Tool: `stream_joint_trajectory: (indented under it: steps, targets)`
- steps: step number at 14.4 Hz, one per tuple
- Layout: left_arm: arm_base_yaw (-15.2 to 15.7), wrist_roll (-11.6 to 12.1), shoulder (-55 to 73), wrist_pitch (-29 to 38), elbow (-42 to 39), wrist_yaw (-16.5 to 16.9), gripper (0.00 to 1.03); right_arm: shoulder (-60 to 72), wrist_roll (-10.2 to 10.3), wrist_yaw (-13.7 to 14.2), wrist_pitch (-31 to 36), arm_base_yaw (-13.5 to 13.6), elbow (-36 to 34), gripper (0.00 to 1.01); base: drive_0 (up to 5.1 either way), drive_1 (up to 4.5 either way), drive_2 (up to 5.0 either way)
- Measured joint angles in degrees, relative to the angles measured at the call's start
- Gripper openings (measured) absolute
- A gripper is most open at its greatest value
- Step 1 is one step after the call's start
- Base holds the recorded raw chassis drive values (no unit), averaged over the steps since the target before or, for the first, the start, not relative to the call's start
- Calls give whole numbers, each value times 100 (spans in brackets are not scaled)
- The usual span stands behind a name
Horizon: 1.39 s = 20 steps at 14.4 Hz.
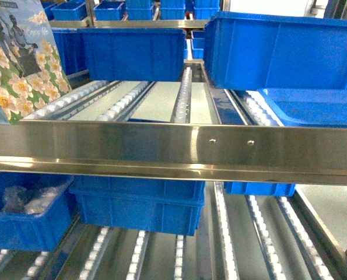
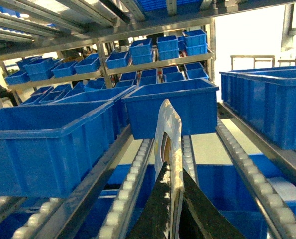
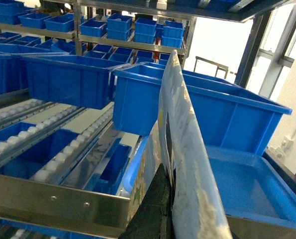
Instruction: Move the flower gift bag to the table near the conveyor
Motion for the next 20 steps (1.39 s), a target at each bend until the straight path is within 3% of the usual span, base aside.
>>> stream_joint_trajectory:
  steps: [20]
  targets:
    - [0,0,0,-2,0,0,2,0,0,0,0,0,0,2,-465,64,389]
